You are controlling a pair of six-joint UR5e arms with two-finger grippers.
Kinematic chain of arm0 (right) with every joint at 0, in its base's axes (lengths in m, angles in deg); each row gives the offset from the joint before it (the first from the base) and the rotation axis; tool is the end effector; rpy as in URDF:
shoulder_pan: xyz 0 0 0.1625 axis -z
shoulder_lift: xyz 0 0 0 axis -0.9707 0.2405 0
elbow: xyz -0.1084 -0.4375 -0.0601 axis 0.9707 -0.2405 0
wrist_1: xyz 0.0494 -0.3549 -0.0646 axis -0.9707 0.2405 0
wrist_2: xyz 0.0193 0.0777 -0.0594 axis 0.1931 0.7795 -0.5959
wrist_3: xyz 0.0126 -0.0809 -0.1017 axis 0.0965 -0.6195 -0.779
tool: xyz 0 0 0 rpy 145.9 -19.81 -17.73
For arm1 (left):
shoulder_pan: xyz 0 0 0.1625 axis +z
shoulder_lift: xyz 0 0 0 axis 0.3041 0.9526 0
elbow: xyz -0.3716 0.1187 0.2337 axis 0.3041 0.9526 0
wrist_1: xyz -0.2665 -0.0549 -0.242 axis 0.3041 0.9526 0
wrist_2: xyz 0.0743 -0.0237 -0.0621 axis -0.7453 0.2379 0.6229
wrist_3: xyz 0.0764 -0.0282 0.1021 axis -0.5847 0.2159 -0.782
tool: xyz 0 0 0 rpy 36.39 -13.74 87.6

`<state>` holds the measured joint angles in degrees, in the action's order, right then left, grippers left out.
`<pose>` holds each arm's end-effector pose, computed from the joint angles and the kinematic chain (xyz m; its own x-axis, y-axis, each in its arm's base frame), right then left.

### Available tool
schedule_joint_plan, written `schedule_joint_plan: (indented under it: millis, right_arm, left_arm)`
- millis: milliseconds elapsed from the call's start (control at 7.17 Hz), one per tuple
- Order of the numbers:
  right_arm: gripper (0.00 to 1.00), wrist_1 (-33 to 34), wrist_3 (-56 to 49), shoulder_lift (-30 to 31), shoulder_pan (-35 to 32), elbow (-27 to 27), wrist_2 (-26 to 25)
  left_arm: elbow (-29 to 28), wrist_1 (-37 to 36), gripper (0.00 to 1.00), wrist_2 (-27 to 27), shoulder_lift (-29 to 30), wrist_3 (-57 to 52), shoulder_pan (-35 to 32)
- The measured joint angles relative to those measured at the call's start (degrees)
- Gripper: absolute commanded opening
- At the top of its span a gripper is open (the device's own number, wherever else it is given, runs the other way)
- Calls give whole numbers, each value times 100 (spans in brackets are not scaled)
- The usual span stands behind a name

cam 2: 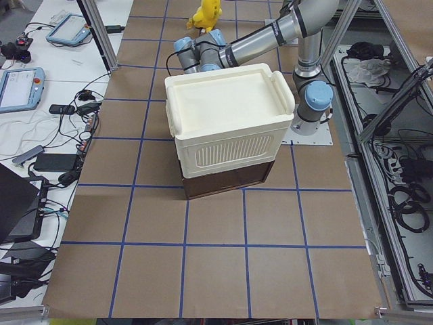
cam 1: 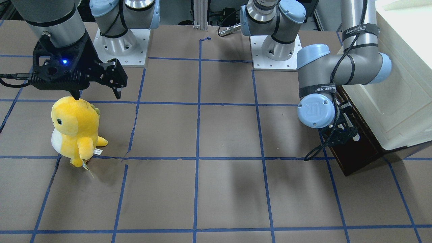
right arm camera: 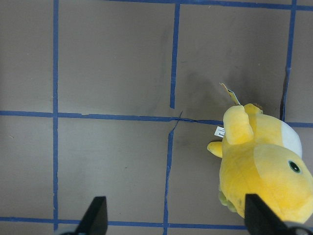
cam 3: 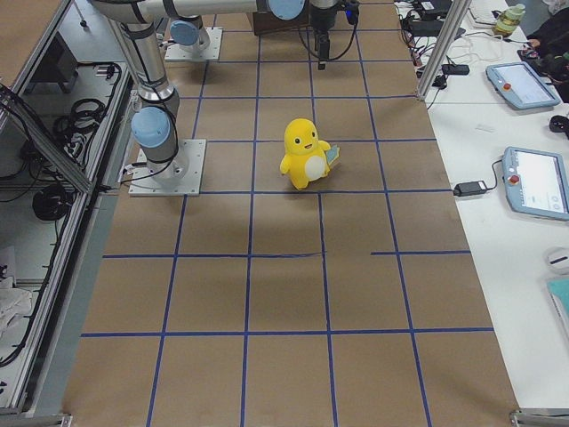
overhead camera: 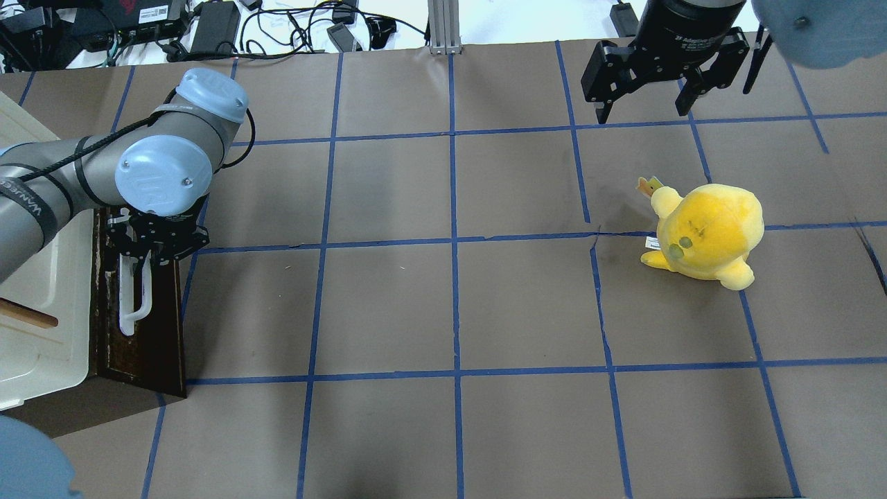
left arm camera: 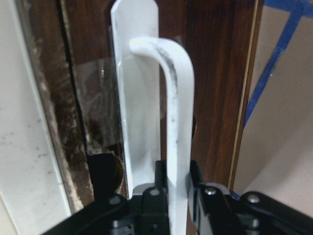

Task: Pull drawer sideways
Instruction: 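Pull the handle with the left gripper, sliding the drawer out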

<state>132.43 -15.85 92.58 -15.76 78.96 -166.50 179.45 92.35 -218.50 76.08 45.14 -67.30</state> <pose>0.1476 -0.4793 0.5052 -0.9985 -0.0533 0.0105 -0.0537 0.9975 -0.0456 -0.0079 -0.4740 0.2943 -0.6821 -0.1748 -0.7100 -0.4002 0.9019 0.1624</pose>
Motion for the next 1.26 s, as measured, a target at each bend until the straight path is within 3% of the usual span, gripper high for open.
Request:
schedule_joint_plan:
  millis: [1256]
  right_arm:
    - [100, 0, 1, 0, 0, 0, 1]
  left_arm:
    - [-34, 125, 14, 53, -10, 310, -293]
